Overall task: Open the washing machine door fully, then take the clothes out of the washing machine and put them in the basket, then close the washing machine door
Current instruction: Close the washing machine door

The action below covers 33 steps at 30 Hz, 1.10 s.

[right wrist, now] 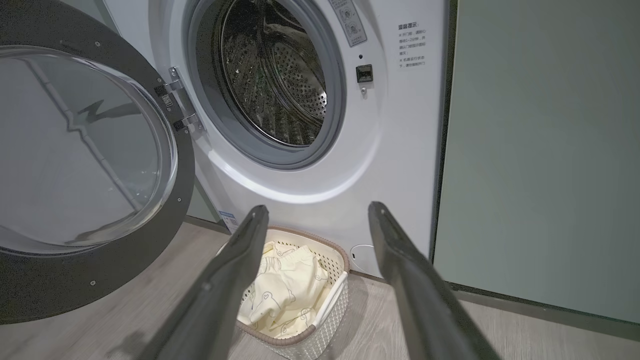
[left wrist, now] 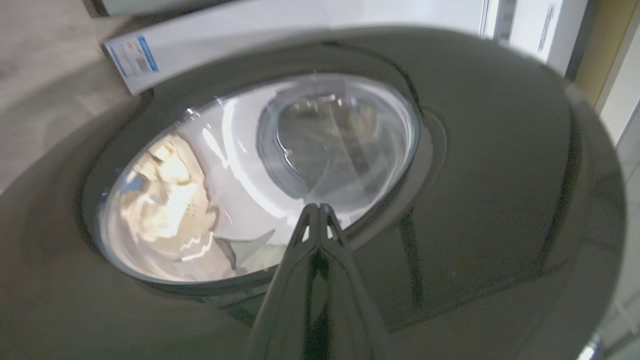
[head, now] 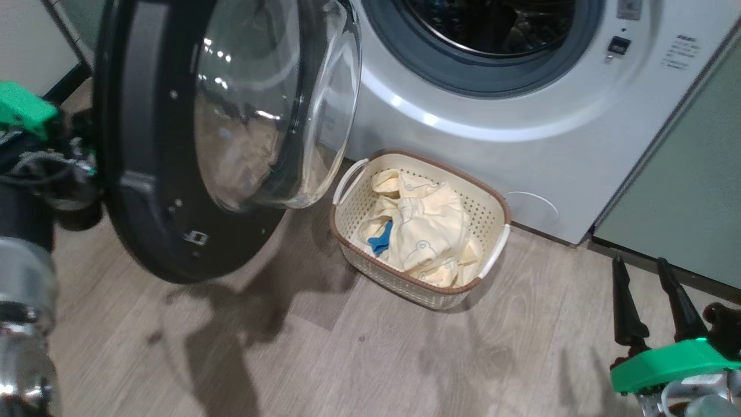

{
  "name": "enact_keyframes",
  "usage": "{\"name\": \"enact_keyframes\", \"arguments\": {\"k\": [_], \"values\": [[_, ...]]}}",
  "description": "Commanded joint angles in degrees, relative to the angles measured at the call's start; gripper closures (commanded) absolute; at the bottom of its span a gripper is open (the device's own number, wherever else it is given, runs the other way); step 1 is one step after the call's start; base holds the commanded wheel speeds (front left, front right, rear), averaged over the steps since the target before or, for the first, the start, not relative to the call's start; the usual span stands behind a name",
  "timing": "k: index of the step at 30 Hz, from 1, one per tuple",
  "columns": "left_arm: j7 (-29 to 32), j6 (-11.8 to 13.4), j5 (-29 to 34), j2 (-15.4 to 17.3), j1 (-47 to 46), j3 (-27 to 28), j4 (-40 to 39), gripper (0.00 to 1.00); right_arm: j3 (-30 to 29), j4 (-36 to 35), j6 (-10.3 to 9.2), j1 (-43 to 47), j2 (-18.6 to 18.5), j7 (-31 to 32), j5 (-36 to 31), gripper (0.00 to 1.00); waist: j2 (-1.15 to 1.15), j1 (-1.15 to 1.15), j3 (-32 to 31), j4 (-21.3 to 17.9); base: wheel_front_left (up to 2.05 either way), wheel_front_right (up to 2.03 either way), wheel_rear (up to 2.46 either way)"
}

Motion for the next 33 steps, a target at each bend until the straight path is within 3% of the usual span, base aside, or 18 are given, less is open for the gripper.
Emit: {"name": "enact_keyframes", "arguments": {"k": [1, 12, 22, 28, 33], "values": [[1.48, -0.38, 0.16, 1.41, -0.32, -0.06, -2.99, 1.00, 0.62, -1.69, 0.00, -0.96, -0.09, -0.55, -0.30, 0.00, 0.00, 0.00, -0.40, -0.70, 0.00, 0.00, 0.00], [5.19, 0.96, -0.99, -3.84, 3.04, -1.11, -10.84, 1.00, -0.32, -1.68, 0.00, -0.55, 0.76, -0.55, -0.40, 0.00, 0.00, 0.00, -0.84, -4.78, 0.00, 0.00, 0.00], [6.25, 4.31, -2.20, -8.99, 8.71, -1.19, -23.42, 1.00, -1.09, -1.75, 0.00, -0.66, 1.12, -0.55, -0.46, 0.00, 0.00, 0.00, -0.87, -11.42, 0.00, 0.00, 0.00], [4.68, 6.10, -1.96, -11.22, 11.95, -0.92, -30.45, 1.00, -1.04, -1.84, 0.00, -0.87, 1.20, -0.55, -0.48, 0.00, 0.00, 0.00, -0.59, -15.59, 0.00, 0.00, 0.00], [1.41, 6.04, -0.99, -12.08, 13.61, -0.33, -33.79, 1.00, -0.91, -1.89, 0.00, -1.24, 1.21, -0.55, -0.46, 0.00, 0.00, 0.00, -0.39, -19.24, 0.00, 0.00, 0.00]]}}
